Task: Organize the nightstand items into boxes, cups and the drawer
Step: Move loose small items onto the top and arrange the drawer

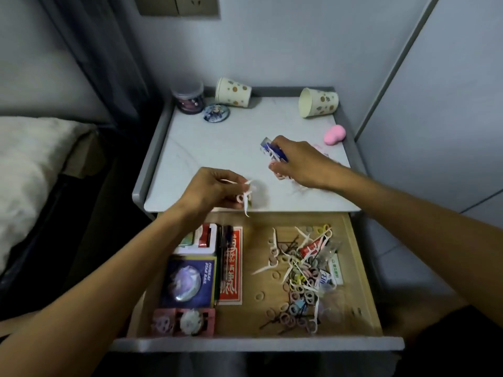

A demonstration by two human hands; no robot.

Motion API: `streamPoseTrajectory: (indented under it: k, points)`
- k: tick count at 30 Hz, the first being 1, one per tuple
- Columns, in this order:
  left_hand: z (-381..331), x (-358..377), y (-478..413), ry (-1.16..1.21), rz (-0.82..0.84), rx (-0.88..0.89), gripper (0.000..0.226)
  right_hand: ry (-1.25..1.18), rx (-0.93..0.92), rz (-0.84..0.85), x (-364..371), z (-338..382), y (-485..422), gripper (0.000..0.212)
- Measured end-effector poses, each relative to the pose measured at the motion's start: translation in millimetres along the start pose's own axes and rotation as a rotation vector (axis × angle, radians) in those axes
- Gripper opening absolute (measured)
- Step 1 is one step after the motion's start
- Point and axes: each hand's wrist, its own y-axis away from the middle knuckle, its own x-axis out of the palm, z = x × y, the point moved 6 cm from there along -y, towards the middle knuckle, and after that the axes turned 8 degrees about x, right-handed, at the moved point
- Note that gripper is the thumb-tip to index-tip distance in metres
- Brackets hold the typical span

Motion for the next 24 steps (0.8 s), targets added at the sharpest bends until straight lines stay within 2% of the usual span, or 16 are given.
streamPoseTrajectory:
  k: [5, 9, 16, 18, 21, 24]
  points:
    - [15, -66, -43, -0.070, -0.166, -0.041, 0.005, 0.040, 0.086, 0.072, 12, 12, -66, 0.025]
    - [24, -100, -71, -0.174, -0.277, -0.042, 0.006, 0.026, 0.127, 0.111, 25, 18, -96, 0.015]
    - [18, -121, -99, -0.418, -0.349, 0.048, 0.005, -0.215, 0.153, 0.085, 38, 16, -114, 0.030]
    - [17, -122, -100, -0.491, -0.349, 0.069, 0.012, -0.221, 0.136, 0.053, 38, 17, -114, 0.036]
    - [9, -118, -95, -0.668, -0.305, 0.093, 0.027, -0.094, 0.082, -0.013, 32, 19, -112, 0.048]
    - [2, -113, -88, -0.933, -0.272, 0.098, 0.042, -0.036, 0.064, -0.035, 28, 17, -105, 0.052]
